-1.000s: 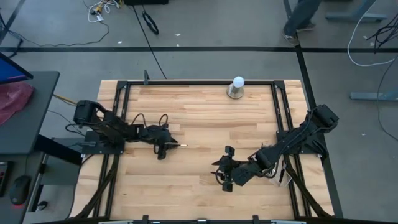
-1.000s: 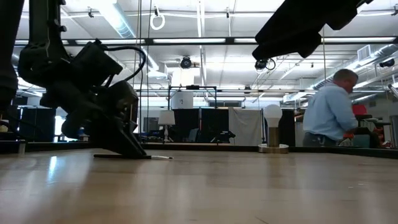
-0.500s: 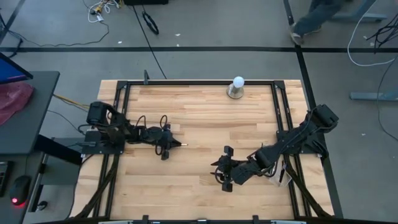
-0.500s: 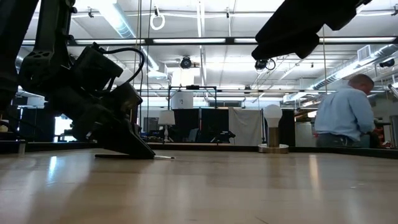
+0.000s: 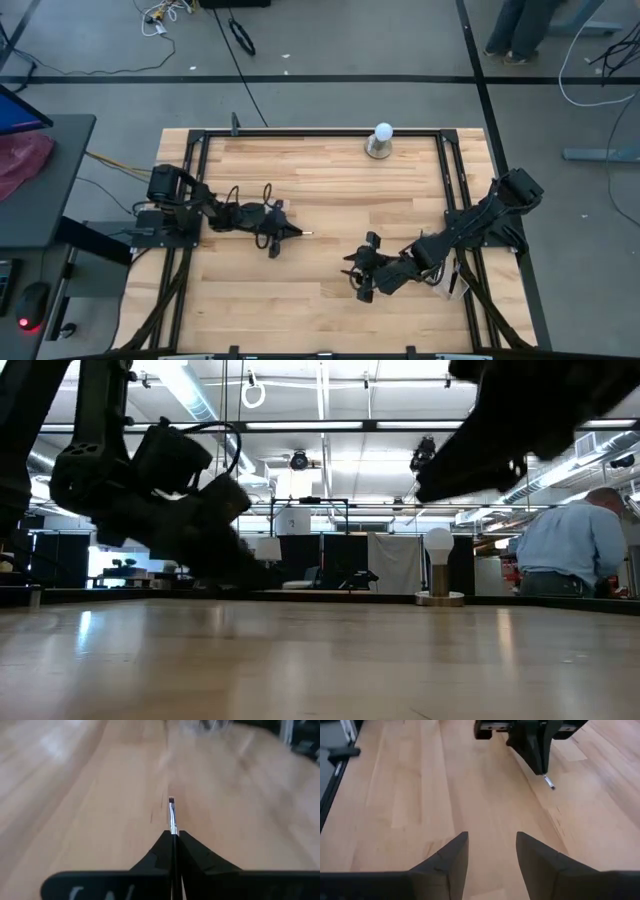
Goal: Put items in baskets/containers
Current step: Put the black eyeshadow brush into the transparent organizer
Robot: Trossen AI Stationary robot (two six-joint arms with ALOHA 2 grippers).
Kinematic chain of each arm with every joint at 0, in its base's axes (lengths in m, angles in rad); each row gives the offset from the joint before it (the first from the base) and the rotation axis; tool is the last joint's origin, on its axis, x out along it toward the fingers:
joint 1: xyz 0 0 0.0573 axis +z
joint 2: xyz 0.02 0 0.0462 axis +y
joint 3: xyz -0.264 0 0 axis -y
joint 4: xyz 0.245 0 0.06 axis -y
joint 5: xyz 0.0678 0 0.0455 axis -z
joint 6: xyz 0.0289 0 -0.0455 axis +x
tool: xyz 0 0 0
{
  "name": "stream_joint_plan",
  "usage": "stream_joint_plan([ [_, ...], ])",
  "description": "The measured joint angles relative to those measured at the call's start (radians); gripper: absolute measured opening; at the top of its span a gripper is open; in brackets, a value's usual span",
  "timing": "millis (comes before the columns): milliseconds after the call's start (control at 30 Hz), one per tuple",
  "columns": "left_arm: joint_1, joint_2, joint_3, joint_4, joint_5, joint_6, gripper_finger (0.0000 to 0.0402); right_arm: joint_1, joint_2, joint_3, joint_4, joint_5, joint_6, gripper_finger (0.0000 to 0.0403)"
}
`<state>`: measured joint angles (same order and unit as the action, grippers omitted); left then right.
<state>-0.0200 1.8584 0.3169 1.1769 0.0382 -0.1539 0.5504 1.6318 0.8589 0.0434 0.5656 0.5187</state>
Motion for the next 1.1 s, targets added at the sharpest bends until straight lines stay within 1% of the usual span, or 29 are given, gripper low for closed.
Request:
stream_joint_plan([
  [100,0.000,-0.001,0.060,0.006,0.018,0.000,0.0016,-0.025,0.001,-0.112,0.209,0.001,0.012,0.0167],
  [167,0.000,-0.002,0.099,0.009,0.030,-0.001,0.0016,-0.049,0.008,-0.176,0.344,0.002,0.053,0.0167],
  [233,-0.001,-0.002,0.141,0.022,0.051,-0.007,0.0016,-0.070,0.011,-0.233,0.427,0.003,0.075,0.0167],
  [333,-0.004,-0.003,0.202,0.029,0.075,-0.020,0.0016,-0.091,0.022,-0.275,0.530,0.023,0.077,0.0167],
  [400,-0.012,-0.003,0.240,0.030,0.079,-0.019,0.0018,-0.092,0.038,-0.284,0.589,0.058,0.046,0.0167],
  [567,-0.038,-0.005,0.313,0.029,0.100,-0.013,0.0018,-0.080,0.075,-0.285,0.750,0.204,-0.072,0.0167],
  [733,-0.060,-0.005,0.345,0.031,0.112,-0.007,0.0019,-0.042,0.079,-0.286,0.859,0.352,-0.175,0.0167],
  [767,-0.064,-0.005,0.347,0.031,0.112,-0.002,0.0020,-0.033,0.079,-0.286,0.892,0.367,-0.205,0.0167],
  [933,-0.070,-0.005,0.351,0.030,0.112,0.009,0.0018,-0.003,0.079,-0.286,1.019,0.369,-0.331,0.0167],
  [1100,-0.070,-0.005,0.351,0.031,0.109,0.008,0.0021,-0.008,0.079,-0.286,1.036,0.343,-0.344,0.0157],
])
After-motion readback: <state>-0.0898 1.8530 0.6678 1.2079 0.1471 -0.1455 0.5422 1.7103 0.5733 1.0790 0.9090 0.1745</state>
